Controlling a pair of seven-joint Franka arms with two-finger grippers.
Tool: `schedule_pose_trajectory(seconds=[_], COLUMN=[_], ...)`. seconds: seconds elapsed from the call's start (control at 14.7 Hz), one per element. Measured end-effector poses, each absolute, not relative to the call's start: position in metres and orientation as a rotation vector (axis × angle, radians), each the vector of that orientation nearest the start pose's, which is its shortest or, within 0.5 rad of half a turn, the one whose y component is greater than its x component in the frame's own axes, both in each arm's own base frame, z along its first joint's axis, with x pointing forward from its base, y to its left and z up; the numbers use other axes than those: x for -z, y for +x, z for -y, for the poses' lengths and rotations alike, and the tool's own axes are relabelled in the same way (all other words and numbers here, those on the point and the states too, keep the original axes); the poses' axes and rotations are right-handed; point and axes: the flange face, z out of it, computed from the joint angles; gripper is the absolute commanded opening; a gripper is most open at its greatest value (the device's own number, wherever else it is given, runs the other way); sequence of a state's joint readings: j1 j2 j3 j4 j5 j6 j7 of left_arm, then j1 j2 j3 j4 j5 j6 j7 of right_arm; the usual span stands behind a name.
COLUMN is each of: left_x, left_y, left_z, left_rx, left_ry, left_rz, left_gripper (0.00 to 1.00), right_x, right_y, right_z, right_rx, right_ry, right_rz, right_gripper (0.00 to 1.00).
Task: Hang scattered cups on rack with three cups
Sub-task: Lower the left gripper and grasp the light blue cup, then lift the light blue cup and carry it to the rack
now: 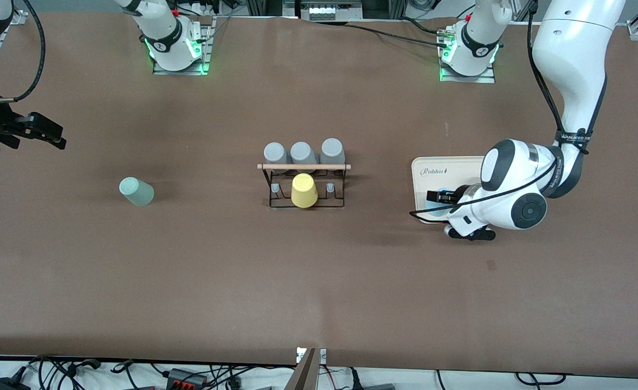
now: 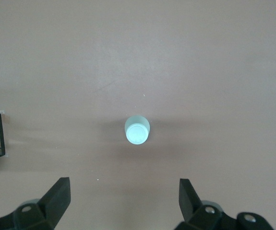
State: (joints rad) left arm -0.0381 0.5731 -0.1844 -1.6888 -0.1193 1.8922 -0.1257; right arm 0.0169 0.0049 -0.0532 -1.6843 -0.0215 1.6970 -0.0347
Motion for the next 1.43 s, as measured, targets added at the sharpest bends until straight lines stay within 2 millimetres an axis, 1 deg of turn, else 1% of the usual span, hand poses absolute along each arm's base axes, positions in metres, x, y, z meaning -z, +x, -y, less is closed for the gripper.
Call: schedule_pose_trajectory(seconds=[0.2, 0.48, 0.55, 0.61, 0.75, 0.96, 1.02, 1.16, 1.23, 1.3, 1.37, 1.43], left_x=[-0.241, -0.228, -0.224, -0.221, -0.220, -0.221, -0.223, -0.228, -0.235, -0.247, -0.265, -0.287], left_y=[0.616, 0.613, 0.613, 0.613, 0.613, 0.614, 0.615, 0.619, 0.623, 0.627, 0.633, 0.640], left_z=[0.135, 0.137, 0.137, 0.137, 0.137, 0.137, 0.137, 0.138, 0.138, 0.138, 0.139, 0.139], left_rx=[-0.648, -0.678, -0.686, -0.689, -0.688, -0.683, -0.676, -0.656, -0.649, -0.657, -0.661, -0.667], left_ry=[-3.218, -3.209, -3.207, -3.206, -3.207, -3.208, -3.210, -3.216, -3.219, -3.218, -3.218, -3.218], left_rz=[-0.033, -0.037, -0.037, -0.037, -0.037, -0.038, -0.039, -0.040, -0.042, -0.049, -0.058, -0.070], left_gripper=[1.00, 1.00, 0.93, 0.84, 0.61, 0.37, 0.34, 0.34, 0.32, 0.30, 0.29, 0.29], right_x=[-0.579, -0.579, -0.579, -0.579, -0.580, -0.581, -0.581, -0.581, -0.581, -0.581, -0.580, -0.580], right_y=[0.564, 0.564, 0.564, 0.564, 0.564, 0.564, 0.564, 0.564, 0.564, 0.564, 0.565, 0.565], right_z=[0.024, 0.024, 0.024, 0.024, 0.022, 0.019, 0.019, 0.019, 0.019, 0.019, 0.020, 0.020], right_rx=[0.015, 0.017, 0.018, 0.018, 0.020, 0.023, 0.023, 0.022, 0.021, 0.021, 0.020, 0.020], right_ry=[-3.164, -3.164, -3.164, -3.164, -3.164, -3.164, -3.164, -3.164, -3.164, -3.164, -3.164, -3.164], right_rz=[-0.003, -0.004, -0.004, -0.003, 0.003, 0.012, 0.011, 0.011, 0.011, 0.010, 0.010, 0.009], right_gripper=[1.00, 1.00, 1.00, 1.00, 1.00, 1.00, 1.00, 1.00, 1.00, 1.00, 1.00, 1.00])
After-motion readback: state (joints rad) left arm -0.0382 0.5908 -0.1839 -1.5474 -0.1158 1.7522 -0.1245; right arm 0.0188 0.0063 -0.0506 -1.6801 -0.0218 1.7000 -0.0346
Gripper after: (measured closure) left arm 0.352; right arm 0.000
